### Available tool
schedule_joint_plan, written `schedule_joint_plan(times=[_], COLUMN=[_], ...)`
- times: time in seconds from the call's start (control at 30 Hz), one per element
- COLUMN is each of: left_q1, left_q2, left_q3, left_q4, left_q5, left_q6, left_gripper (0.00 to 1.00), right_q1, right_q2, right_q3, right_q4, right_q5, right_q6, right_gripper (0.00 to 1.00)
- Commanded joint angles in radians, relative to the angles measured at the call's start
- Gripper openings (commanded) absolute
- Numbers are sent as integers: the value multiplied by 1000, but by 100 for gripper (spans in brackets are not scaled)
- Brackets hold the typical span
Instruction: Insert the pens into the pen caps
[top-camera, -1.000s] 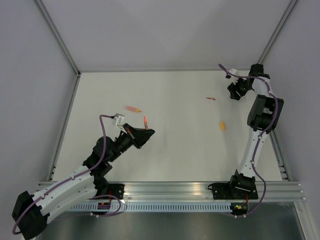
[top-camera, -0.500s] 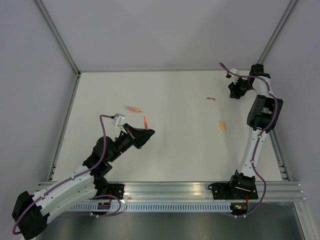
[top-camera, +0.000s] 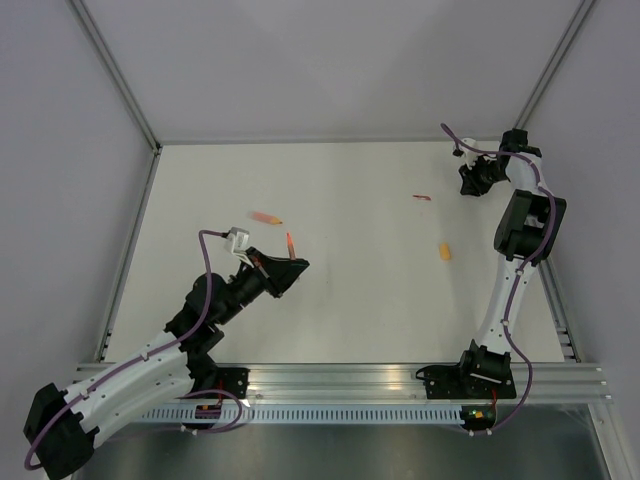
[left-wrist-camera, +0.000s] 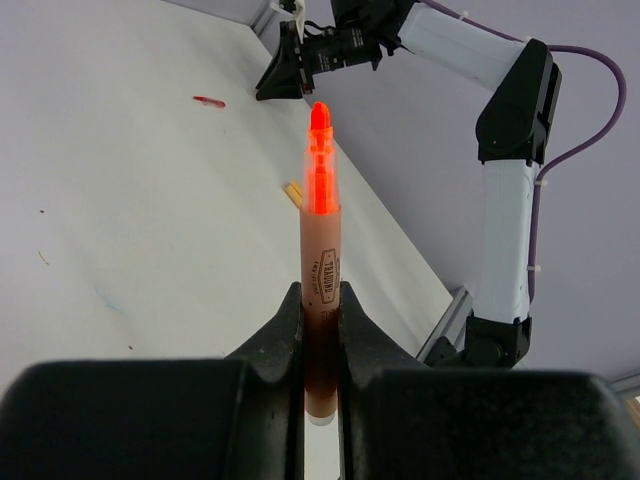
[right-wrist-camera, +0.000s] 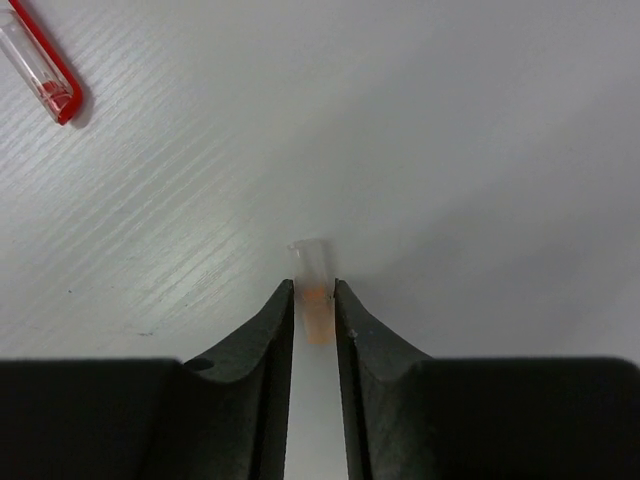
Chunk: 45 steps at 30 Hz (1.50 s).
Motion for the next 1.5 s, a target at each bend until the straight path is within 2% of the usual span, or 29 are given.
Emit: schedule_joint_plan(times=[0.0, 0.03, 0.2, 0.27, 0.47, 0.57, 0.63, 0.73, 0.77, 0.83, 0.93, 0.97, 1.0, 1.07, 1.1, 1.17, 1.23, 1.3, 1.47], left_q1=[0, 1, 1, 1, 1, 1, 1, 1, 1, 1, 0, 0, 0, 0, 0, 0, 0, 0, 0], left_q2=[-14, -14, -11, -12, -14, 12, 31, 74, 97, 117, 132, 131, 129, 126, 123, 117, 112, 117, 149], left_q3=[12, 12, 12, 12, 15, 31, 41, 67, 74, 90, 104, 107, 112, 113, 115, 110, 100, 95, 98], left_q4=[8, 8, 2, 0, -15, -27, -24, -24, -23, -23, -26, -15, -3, 28, 54, 86, 136, 173, 201], left_q5=[-29, -31, -41, -43, -70, -69, -55, -16, -2, 31, 67, 87, 116, 218, 244, 316, 377, 428, 456], left_q6=[5, 7, 7, 7, 25, 39, 48, 83, 91, 115, 129, 129, 129, 132, 131, 129, 125, 123, 126], left_gripper=[2, 2, 2, 2, 2, 2, 2, 2, 2, 2, 2, 2, 2, 2, 2, 2, 2, 2, 2], right_q1=[-8, -8, -8, -8, 18, 53, 71, 120, 131, 165, 286, 327, 357, 421, 441, 487, 557, 620, 858], right_q2=[21, 20, 0, -14, -90, -219, -311, -507, -599, -685, -830, -888, -913, -968, -988, -1046, -1090, -1164, -1250], right_q3=[-28, -31, -74, -100, -175, -293, -379, -588, -627, -733, -859, -887, -907, -928, -934, -1003, -1150, -1285, -1371], right_q4=[-25, -20, -16, -11, 50, 179, 344, 610, 663, 848, 1088, 1138, 1208, 1216, 1206, 1248, 1482, 1695, 1739], right_q5=[11, 12, 46, 40, 3, 0, 11, 26, 2, 8, 55, 78, 133, 173, 193, 181, 152, 179, 245], right_q6=[-11, -8, 5, 12, 101, 205, 288, 538, 672, 808, 1096, 1196, 1379, 1546, 1692, 1807, 1931, 1973, 1885], right_gripper=[26, 21, 8, 0, 0, 0, 0, 0, 0, 0, 0, 0, 0, 0, 0, 0, 0, 0, 0])
